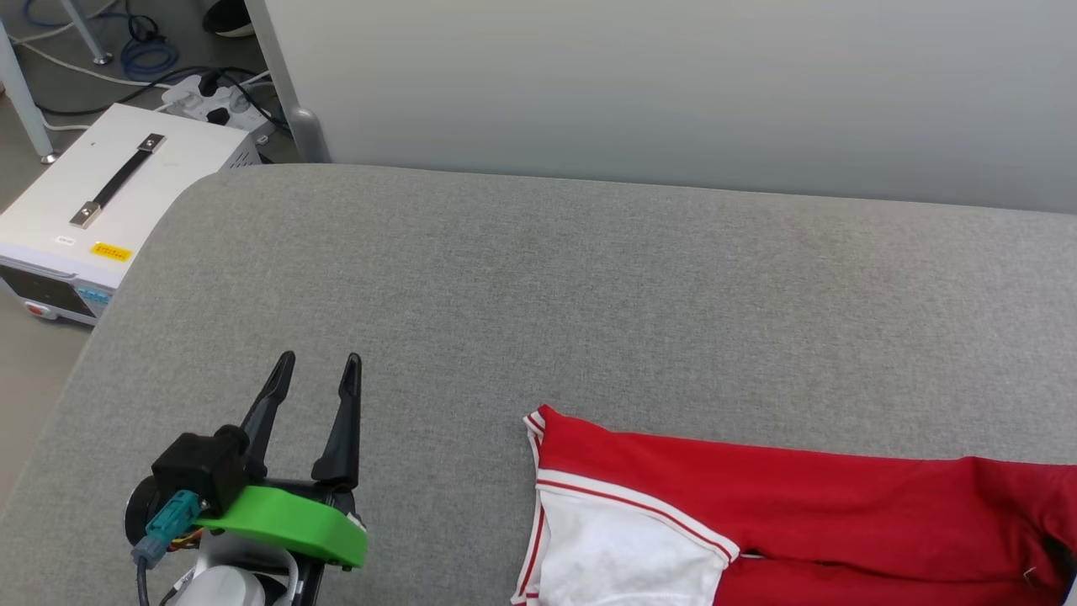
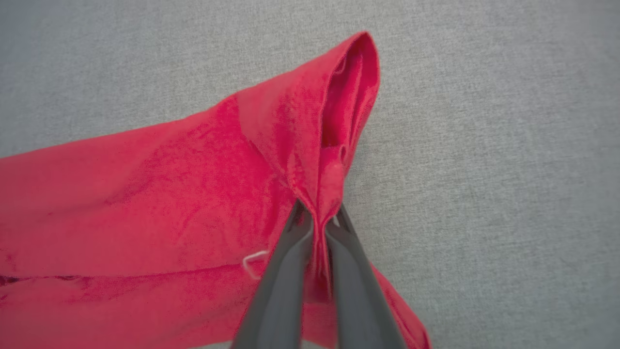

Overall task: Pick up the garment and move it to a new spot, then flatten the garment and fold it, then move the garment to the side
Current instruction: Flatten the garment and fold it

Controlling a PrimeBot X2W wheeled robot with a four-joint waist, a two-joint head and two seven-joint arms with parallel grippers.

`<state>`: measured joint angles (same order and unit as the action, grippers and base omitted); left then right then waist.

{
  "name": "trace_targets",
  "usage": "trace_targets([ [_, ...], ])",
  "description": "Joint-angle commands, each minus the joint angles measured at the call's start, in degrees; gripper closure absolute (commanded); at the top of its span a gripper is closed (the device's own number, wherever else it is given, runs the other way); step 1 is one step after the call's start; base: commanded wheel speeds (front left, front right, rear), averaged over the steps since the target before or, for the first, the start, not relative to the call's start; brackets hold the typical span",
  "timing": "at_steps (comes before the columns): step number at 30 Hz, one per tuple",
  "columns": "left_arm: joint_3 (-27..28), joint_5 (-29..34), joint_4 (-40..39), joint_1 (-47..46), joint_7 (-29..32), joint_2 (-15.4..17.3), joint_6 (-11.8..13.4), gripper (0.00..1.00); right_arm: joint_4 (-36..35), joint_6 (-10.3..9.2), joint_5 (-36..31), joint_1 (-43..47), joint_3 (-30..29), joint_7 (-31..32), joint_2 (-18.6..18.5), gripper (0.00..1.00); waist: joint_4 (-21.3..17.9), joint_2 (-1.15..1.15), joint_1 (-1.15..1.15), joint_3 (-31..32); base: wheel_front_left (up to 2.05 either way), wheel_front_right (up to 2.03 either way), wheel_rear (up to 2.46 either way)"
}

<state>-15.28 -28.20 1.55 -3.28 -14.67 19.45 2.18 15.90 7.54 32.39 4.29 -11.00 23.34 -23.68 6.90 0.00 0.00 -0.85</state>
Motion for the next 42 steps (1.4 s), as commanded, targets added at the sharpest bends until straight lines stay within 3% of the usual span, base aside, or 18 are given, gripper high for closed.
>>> trace_targets([
  [1,0.3,0.5,0.2,1.1,-0.3,-0.4,-0.5,0.0,-1.7,-0.05,-0.6,1.3,0.4,0.6,0.6,1.0,-0.2,0.0,0.0,0.4,0.0,0.0,0.0],
  [9,0.7,0.2,0.3,1.8,-0.3,-1.4,-0.7,0.0,-13.3,-0.05,-2.7,4.5,5.2,6.5,4.7,1.0,-0.5,0.0,0.0,1.2,0.0,0.0,0.0],
  [22,1.4,0.0,0.6,1.1,-0.3,-2.2,-1.7,0.0,-22.8,-0.05,-2.8,2.4,14.9,12.8,18.6,1.0,1.8,0.0,0.0,0.7,0.0,0.0,0.0],
  [31,0.9,0.6,1.2,0.3,-0.3,-2.2,-2.3,0.0,-18.0,-0.05,1.8,-3.1,24.4,8.9,20.8,1.0,4.1,0.0,0.0,0.0,0.0,0.0,0.0],
  [35,0.3,0.8,2.0,-0.4,-0.3,-2.2,-2.5,0.0,-8.5,-0.05,4.5,-8.0,30.6,2.5,20.8,1.0,6.5,0.0,0.0,-0.1,0.0,0.0,0.0],
  [36,0.2,0.8,2.1,-0.5,-0.3,-2.2,-2.5,0.0,-7.2,-0.05,4.5,-8.5,31.0,1.8,20.8,0.75,6.8,0.0,0.0,-0.1,0.0,0.0,0.0],
  [37,0.2,0.8,2.1,-0.5,-0.3,-2.2,-2.6,0.0,-6.1,-0.05,4.4,-8.9,31.3,1.2,20.8,0.75,7.0,0.0,0.0,-0.1,0.0,0.0,0.0],
  [38,0.2,0.8,2.2,-0.5,-0.3,-2.2,-2.6,0.0,-4.8,-0.05,3.8,-9.4,31.6,0.6,20.8,0.0,7.2,0.0,0.0,0.0,0.0,0.0,0.0],
  [42,0.1,0.8,2.2,-0.4,-0.3,-2.1,-2.5,0.0,-2.5,-0.05,4.1,-11.2,34.3,-2.3,20.8,0.0,7.6,0.0,0.0,0.1,0.0,0.0,0.0],
])
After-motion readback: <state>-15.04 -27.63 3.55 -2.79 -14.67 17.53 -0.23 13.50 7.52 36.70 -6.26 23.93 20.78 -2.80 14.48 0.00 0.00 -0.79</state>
